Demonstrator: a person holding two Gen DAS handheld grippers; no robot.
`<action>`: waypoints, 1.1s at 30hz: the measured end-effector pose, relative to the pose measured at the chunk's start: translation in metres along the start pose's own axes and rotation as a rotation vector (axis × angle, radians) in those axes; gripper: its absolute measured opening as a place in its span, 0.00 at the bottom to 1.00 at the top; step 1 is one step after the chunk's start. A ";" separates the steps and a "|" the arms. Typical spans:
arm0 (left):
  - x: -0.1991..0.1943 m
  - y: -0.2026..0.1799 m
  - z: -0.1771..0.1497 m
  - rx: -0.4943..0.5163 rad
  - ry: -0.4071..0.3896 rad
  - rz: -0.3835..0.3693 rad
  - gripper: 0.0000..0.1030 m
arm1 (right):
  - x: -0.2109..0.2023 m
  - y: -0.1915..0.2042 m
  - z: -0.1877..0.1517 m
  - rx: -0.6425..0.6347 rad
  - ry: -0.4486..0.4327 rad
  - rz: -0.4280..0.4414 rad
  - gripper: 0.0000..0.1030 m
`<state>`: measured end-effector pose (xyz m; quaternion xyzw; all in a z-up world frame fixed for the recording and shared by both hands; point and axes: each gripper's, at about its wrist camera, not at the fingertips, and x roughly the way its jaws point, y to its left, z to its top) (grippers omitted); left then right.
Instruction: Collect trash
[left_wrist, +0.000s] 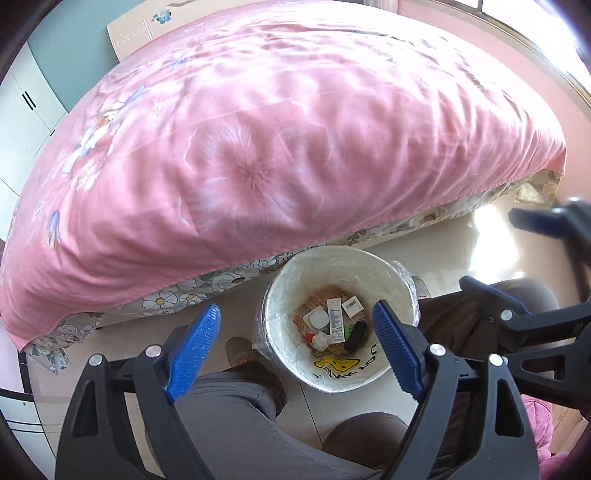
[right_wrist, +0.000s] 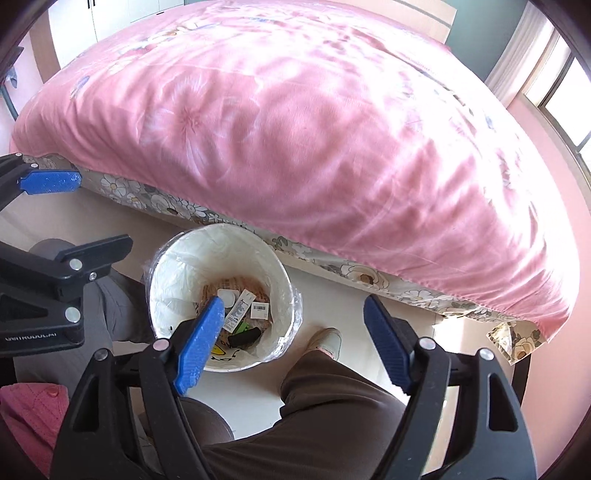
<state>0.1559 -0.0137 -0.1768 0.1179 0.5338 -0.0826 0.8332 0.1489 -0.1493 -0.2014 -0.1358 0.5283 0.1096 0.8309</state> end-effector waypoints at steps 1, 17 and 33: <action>-0.011 -0.002 -0.001 0.003 -0.020 0.006 0.85 | -0.011 -0.002 0.000 -0.001 -0.017 -0.004 0.75; -0.169 -0.019 -0.034 0.068 -0.346 0.049 0.91 | -0.172 -0.003 -0.023 0.059 -0.295 -0.015 0.84; -0.213 -0.016 -0.073 0.029 -0.397 0.051 0.93 | -0.229 0.016 -0.055 0.120 -0.406 -0.099 0.85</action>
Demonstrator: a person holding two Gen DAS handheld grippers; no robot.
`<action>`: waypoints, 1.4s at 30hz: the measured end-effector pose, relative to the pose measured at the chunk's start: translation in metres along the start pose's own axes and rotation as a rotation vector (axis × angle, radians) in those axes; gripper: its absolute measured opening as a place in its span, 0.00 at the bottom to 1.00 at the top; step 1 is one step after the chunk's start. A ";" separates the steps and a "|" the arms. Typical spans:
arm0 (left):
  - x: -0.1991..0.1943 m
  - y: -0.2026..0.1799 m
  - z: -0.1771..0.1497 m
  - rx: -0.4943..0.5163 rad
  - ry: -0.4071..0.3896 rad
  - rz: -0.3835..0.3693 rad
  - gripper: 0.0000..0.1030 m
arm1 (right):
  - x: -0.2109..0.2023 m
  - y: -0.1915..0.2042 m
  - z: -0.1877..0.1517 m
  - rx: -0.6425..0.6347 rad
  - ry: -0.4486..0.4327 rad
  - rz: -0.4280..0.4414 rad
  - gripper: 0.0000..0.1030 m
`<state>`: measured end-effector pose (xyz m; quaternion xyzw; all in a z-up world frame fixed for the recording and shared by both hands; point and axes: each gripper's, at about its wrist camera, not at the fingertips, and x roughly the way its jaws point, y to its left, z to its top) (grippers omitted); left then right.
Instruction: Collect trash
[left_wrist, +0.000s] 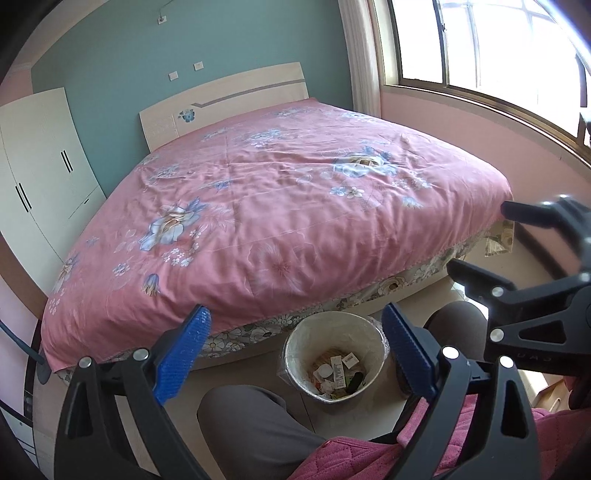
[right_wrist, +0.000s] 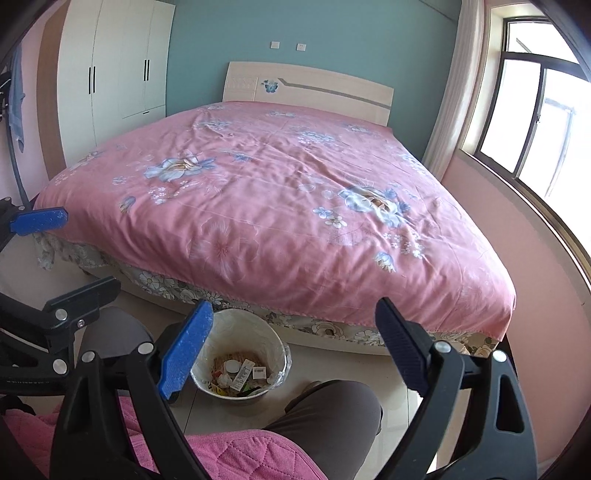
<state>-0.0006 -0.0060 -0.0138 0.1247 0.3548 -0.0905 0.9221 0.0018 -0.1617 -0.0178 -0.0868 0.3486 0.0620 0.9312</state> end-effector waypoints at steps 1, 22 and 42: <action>-0.001 0.000 -0.001 -0.008 0.003 -0.006 0.93 | -0.001 0.001 0.000 0.002 -0.002 0.006 0.85; -0.009 0.005 0.001 -0.051 -0.018 0.037 0.93 | -0.008 -0.006 -0.001 0.042 -0.013 0.007 0.85; -0.008 0.006 0.001 -0.051 -0.016 0.037 0.93 | -0.007 -0.005 -0.001 0.042 -0.013 0.008 0.85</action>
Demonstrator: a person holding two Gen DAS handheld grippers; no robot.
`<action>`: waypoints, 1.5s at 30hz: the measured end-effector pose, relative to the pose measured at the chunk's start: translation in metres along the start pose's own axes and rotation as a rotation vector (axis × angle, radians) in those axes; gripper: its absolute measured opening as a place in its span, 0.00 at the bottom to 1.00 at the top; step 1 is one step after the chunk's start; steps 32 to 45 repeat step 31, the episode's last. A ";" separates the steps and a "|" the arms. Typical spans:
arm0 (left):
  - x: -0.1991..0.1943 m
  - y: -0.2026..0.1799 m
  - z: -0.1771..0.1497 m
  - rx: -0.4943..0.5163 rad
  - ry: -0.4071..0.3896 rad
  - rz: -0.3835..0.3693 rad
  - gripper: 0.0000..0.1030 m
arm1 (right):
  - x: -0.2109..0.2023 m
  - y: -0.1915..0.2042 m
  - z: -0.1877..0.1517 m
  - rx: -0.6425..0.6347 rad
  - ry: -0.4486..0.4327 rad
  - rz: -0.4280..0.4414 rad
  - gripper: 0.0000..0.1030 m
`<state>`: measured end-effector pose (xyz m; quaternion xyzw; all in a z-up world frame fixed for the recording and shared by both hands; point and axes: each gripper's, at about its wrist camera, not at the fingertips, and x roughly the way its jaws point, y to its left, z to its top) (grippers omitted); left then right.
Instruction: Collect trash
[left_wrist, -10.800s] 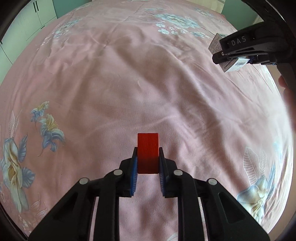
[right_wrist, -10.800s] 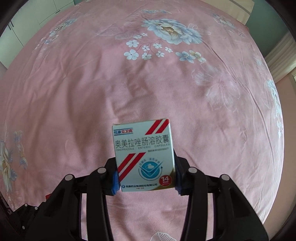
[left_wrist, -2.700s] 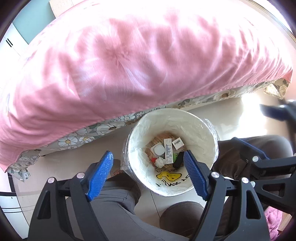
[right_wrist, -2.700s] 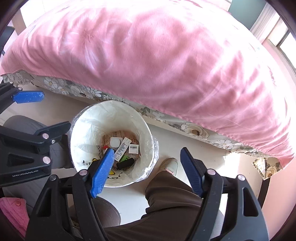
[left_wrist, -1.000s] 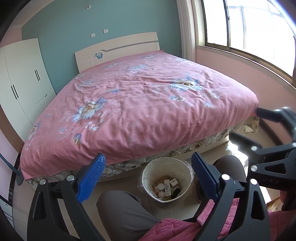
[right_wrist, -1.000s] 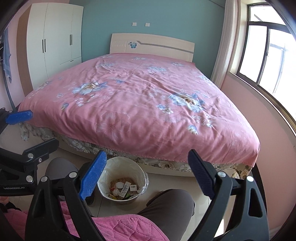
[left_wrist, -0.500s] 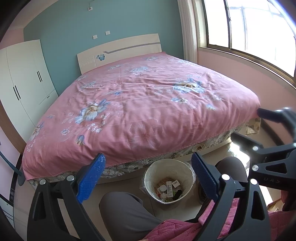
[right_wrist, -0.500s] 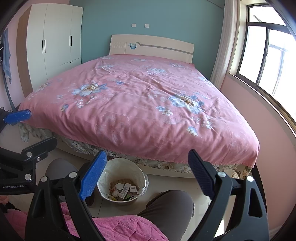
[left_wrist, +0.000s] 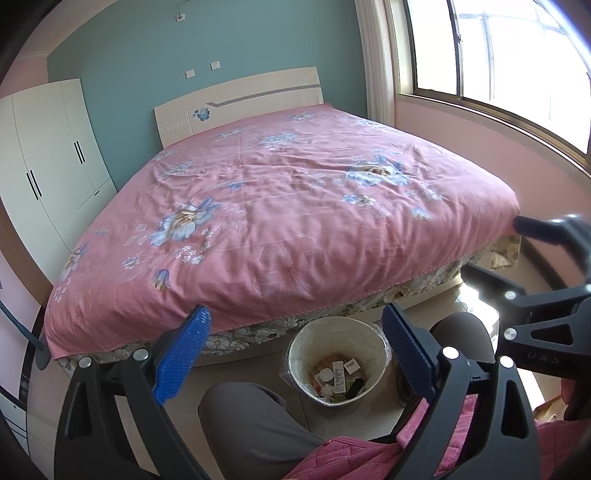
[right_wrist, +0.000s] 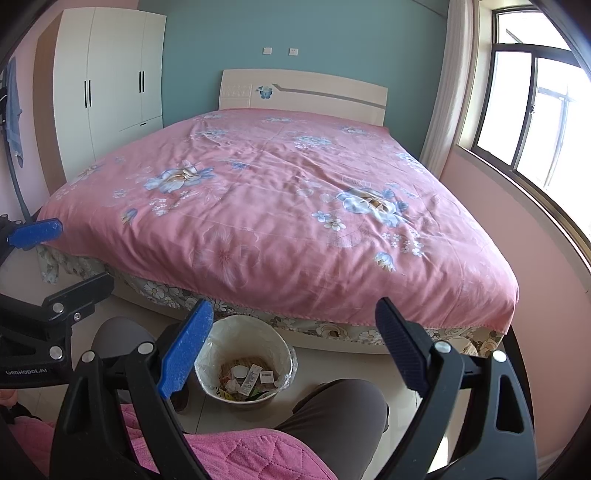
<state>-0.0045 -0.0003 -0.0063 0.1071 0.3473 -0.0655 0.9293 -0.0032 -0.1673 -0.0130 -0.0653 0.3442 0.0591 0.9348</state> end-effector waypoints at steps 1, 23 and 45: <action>0.000 0.000 0.000 0.001 0.000 -0.001 0.93 | 0.000 0.000 0.000 0.000 0.001 0.000 0.85; 0.000 0.003 0.000 0.001 0.000 0.003 0.93 | 0.002 0.005 0.001 -0.006 0.008 0.008 0.85; 0.000 0.004 0.000 0.002 0.001 0.002 0.93 | 0.002 0.004 0.001 -0.004 0.008 0.008 0.85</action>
